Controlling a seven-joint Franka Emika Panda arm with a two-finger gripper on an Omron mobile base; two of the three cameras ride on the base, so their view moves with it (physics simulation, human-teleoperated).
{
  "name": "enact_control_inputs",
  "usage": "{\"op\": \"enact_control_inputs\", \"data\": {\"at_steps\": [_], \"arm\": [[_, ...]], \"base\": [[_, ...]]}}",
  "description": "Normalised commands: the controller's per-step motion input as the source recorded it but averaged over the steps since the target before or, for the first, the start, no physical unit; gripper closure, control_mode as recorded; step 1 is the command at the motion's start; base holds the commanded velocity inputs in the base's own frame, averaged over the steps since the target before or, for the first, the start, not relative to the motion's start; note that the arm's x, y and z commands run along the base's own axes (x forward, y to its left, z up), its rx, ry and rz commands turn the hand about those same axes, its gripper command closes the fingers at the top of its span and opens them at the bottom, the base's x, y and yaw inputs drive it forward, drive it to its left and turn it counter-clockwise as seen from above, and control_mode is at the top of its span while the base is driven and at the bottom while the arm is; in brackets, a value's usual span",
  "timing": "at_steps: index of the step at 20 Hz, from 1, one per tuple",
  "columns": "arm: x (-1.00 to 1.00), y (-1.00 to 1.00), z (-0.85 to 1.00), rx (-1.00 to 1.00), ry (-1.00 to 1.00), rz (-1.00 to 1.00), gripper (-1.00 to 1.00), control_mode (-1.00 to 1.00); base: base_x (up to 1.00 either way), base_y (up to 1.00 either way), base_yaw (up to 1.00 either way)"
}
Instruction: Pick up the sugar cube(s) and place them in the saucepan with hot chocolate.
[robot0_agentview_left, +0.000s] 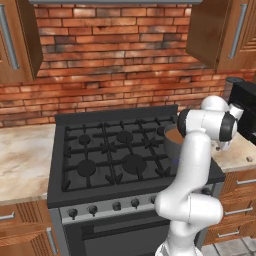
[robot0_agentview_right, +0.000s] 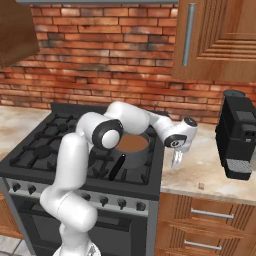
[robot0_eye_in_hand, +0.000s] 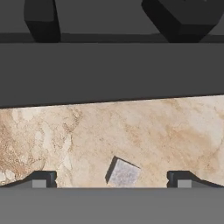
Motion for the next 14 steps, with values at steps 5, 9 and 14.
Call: {"op": "enact_control_inputs", "data": {"at_steps": [5, 9, 14], "arm": [[0.1, 0.0, -0.07, 0.0, 0.0, 0.02, -1.0, -1.0], [0.19, 0.0, 0.0, 0.0, 0.0, 0.05, -1.0, -1.0], [0.06, 0.0, 0.0, 0.0, 0.0, 0.03, -1.0, -1.0]], "base": [[0.0, 0.0, 0.0], [0.0, 0.0, 0.0], [0.0, 0.0, 0.0]]}}
